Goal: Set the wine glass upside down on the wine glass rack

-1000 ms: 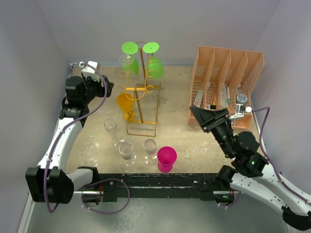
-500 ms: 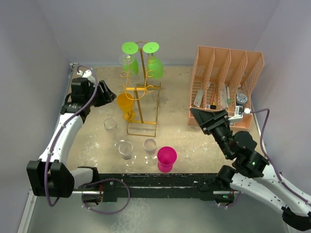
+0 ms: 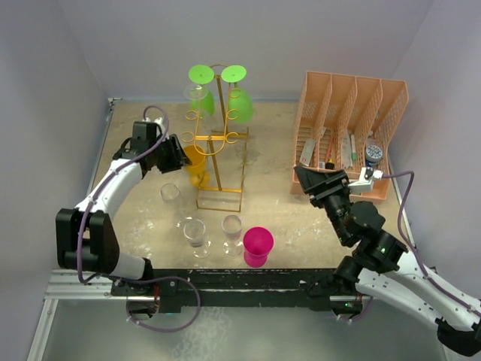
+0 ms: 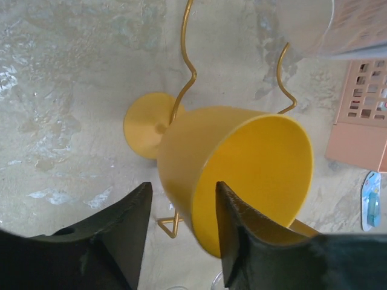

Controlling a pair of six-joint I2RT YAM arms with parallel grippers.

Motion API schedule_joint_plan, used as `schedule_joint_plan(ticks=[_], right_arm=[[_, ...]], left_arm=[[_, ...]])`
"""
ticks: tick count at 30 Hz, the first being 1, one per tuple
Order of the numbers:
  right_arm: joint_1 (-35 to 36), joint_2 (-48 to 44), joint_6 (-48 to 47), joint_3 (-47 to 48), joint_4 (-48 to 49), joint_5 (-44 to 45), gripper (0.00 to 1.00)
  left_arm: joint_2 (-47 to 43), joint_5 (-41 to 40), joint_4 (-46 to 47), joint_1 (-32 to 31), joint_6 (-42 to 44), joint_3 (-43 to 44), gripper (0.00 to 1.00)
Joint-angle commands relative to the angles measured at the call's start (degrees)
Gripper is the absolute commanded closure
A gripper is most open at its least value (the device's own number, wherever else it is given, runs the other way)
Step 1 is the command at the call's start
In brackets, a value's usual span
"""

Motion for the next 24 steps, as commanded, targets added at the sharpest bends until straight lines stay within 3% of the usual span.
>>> schedule_joint_plan(ticks=[1,9,14,24], right_arm=[[0.09,0.27,-2.23,-0.63,2.46,6.04,0.36],[0.06,-0.88,-4.29,-1.31,3.24,6.88,0.36],[0.06,-0.86,-5.88,-0.32,2.41,7.3,0.36],[0.06,-0.45,-3.55,0.52,0.62,5.22,0.37]], left_arm=[[2.85,-5.46,-1.87,-1.51,-0.44,6.03,0.63],[3.63,-16.58,-10.07,-1.56,2.9,13.42,1.0],[-0.16,-22.05,-12.46,-1.47,2.49,13.75,1.0],[-5.59,-25.42,-15.33,-1.3,3.58,14.33,1.0]])
